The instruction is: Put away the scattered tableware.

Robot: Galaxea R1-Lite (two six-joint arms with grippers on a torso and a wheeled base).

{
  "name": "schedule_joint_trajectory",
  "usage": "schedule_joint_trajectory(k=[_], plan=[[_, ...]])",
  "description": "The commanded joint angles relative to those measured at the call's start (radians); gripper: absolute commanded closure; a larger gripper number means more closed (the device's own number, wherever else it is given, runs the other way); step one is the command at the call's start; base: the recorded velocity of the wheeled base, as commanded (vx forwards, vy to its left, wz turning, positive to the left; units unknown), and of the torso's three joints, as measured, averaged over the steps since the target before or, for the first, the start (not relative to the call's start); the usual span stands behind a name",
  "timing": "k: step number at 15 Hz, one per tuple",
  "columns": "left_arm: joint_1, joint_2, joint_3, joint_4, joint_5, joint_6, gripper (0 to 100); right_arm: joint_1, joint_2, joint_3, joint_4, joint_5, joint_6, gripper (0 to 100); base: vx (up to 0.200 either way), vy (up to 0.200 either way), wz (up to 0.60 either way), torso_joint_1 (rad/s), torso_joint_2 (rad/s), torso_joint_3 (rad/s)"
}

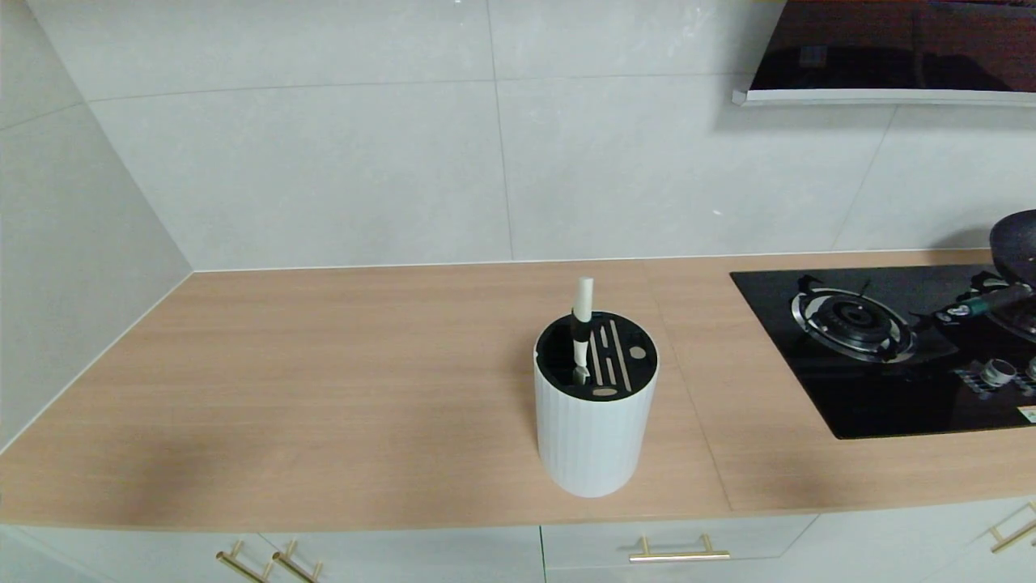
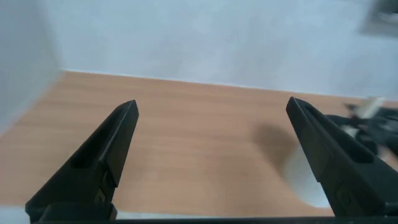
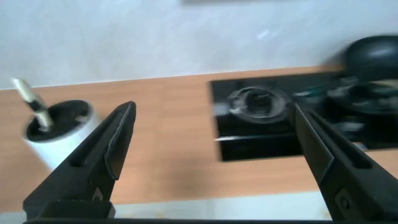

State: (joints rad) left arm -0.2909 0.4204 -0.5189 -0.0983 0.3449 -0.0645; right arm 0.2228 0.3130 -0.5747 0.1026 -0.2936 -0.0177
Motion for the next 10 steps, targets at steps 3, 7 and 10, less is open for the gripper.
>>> schedule_joint_trajectory(k=[3,7,10], plan=[[0.193,-0.328,0.128,0.072,-0.020,0.017,0,-0.214,-0.253,0.013,0.097,0.014,-0.041,0,0.000,0.000,0.00,0.000,0.00,0.000],[0.292,-0.420,0.255,0.074,-0.015,0.057,0,-0.238,-0.290,0.179,0.059,-0.035,-0.021,0,0.000,0.000,0.00,0.000,0.00,0.000],[0.294,-0.420,0.496,-0.055,-0.010,0.095,0,-0.230,-0.311,0.380,-0.083,-0.033,-0.013,0,0.000,0.000,0.00,0.000,0.00,0.000]])
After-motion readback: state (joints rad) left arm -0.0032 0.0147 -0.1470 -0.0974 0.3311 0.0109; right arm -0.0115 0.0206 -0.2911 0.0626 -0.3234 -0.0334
